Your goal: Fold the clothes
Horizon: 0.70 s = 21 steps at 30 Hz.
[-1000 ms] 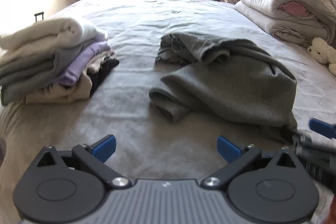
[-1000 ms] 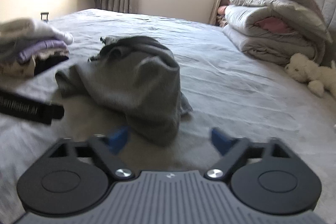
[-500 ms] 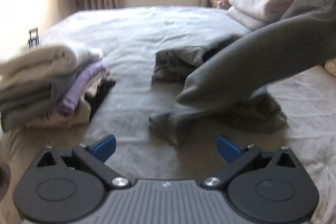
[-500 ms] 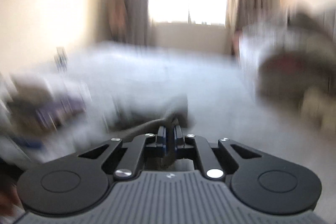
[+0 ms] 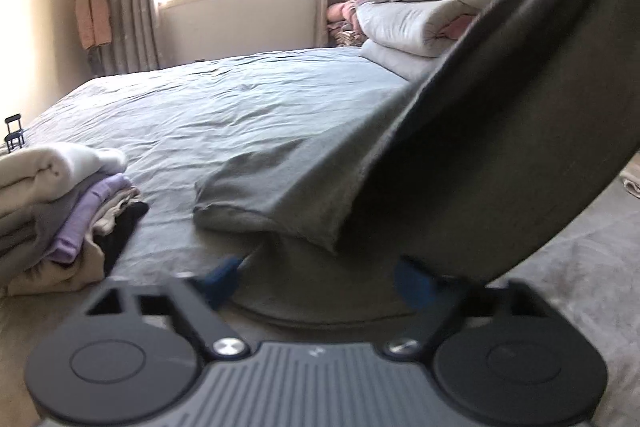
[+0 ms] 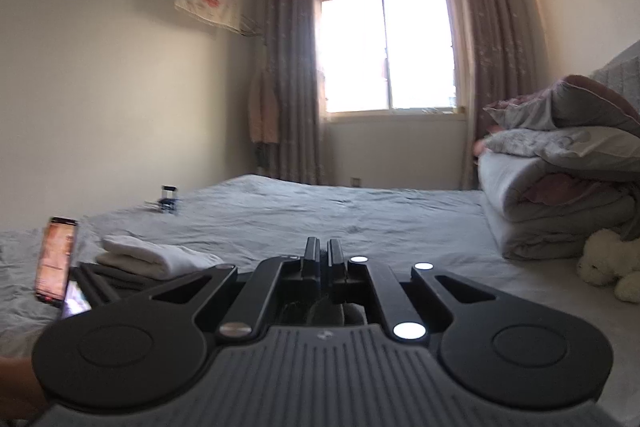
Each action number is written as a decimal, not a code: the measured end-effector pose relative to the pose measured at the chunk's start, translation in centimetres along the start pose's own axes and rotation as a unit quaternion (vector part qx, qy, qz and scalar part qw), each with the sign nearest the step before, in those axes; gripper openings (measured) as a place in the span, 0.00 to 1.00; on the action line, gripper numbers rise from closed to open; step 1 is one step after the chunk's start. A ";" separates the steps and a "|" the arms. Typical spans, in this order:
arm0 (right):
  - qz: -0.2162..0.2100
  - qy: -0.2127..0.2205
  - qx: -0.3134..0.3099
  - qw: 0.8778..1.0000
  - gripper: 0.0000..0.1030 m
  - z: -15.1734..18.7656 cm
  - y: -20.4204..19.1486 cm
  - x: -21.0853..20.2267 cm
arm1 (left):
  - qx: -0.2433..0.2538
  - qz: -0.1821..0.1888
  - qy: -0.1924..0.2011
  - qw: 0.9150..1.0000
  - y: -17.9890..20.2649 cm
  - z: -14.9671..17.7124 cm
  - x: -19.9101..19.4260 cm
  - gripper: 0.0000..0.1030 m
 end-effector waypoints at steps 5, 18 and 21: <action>-0.008 0.044 0.022 0.999 0.04 -1.7 0.9 -1.3 | -0.052 0.015 0.016 0.998 -1.5 -0.8 -0.8 0.00; 0.064 -0.076 0.038 0.994 0.19 3.7 4.3 3.2 | -0.078 0.000 0.039 0.996 -5.2 -1.6 -2.4 0.11; 0.087 -0.130 0.026 0.987 0.83 6.2 5.2 5.0 | -0.067 0.026 -0.017 0.997 -3.5 0.4 -0.6 0.66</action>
Point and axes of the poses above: each gripper's, at about its wrist camera, not at the fingertips, and x roughly the way its jaws point, y to its right, z to its underside, the point moved 7 cm from there along x, roughly the way its jaws point, and after that the axes turned 8 degrees about x, right-handed, at the moved point
